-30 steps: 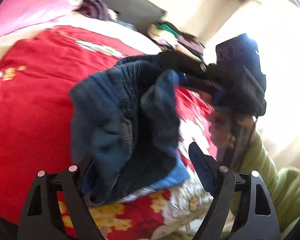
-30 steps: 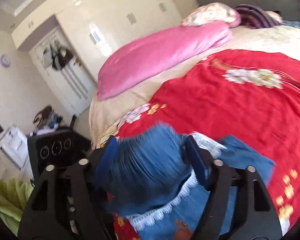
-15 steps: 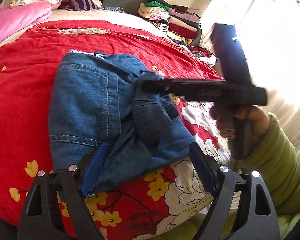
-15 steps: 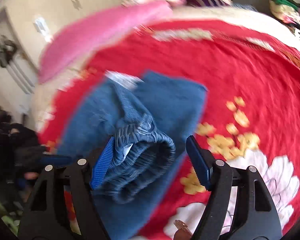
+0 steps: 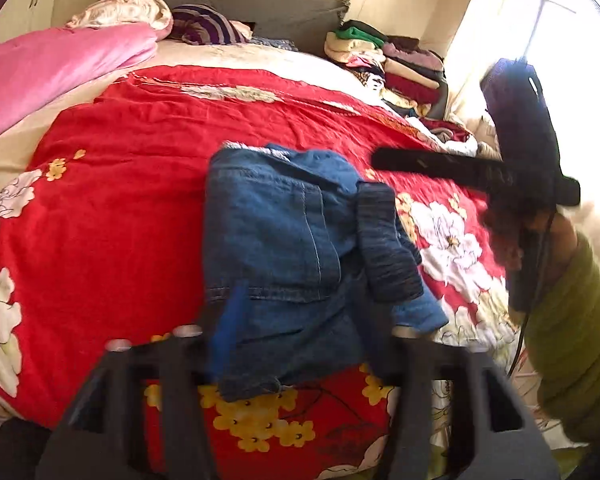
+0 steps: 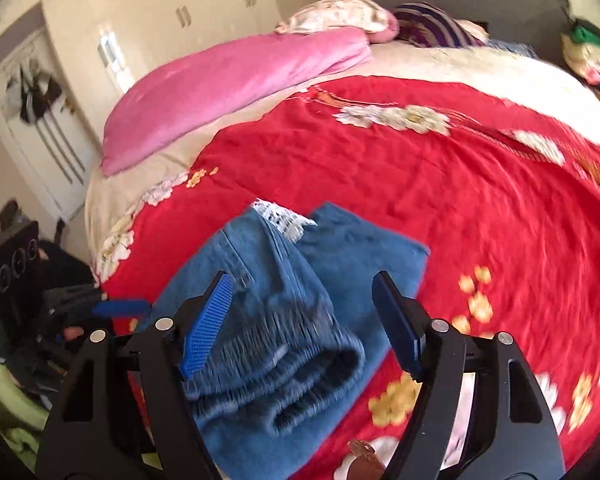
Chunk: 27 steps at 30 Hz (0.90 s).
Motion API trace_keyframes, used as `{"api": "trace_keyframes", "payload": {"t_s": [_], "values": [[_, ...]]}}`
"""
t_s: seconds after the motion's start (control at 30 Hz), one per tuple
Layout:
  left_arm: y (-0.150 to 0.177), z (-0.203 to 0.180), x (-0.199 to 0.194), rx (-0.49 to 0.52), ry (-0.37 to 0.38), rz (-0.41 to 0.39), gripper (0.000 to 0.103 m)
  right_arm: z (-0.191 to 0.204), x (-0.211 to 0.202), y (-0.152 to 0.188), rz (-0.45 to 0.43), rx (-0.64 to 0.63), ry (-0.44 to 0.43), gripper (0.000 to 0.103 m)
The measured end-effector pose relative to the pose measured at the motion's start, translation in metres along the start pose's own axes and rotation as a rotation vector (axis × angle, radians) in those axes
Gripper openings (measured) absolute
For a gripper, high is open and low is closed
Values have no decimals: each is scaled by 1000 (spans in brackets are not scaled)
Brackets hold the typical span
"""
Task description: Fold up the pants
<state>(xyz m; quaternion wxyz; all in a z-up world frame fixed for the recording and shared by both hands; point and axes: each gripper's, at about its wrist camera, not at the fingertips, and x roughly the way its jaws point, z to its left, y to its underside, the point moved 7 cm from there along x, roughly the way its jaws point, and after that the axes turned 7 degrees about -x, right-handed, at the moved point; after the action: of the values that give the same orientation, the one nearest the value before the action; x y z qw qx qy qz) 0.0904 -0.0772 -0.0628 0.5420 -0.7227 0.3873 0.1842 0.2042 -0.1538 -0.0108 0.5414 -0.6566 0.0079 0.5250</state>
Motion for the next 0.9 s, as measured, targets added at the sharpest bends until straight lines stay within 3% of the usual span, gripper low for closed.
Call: {"api": "trace_keyframes", "payload": {"t_s": [0.03, 0.2, 0.27, 0.3, 0.33, 0.5, 0.67, 0.8, 0.87, 0.9], "values": [[2, -2, 0, 13, -2, 6, 26, 3, 5, -3, 12, -20, -5, 55], [13, -5, 9, 44, -12, 49, 25, 13, 46, -6, 138, -120, -38, 49], [14, -4, 10, 44, -14, 55, 25, 9, 71, 6, 230, -141, -19, 30], [15, -3, 10, 42, -12, 56, 25, 9, 76, 9, 251, -139, -27, 15], [15, -2, 10, 39, -11, 58, 25, 13, 79, 10, 248, -136, -46, 7], [14, -1, 12, 29, -10, 57, 25, 29, 66, -15, 137, -199, 23, 3], [15, -1, 11, 27, -6, 57, 25, 1, 101, -4, 233, -206, 165, 0], [17, -2, 10, 24, -2, 60, 25, -11, 88, -2, 174, -103, 123, 0], [17, -1, 11, 23, -1, 62, 25, -11, 76, -2, 139, -82, 120, 7], [18, -1, 11, 22, -1, 62, 25, -12, 68, -2, 120, -69, 122, 24]]}}
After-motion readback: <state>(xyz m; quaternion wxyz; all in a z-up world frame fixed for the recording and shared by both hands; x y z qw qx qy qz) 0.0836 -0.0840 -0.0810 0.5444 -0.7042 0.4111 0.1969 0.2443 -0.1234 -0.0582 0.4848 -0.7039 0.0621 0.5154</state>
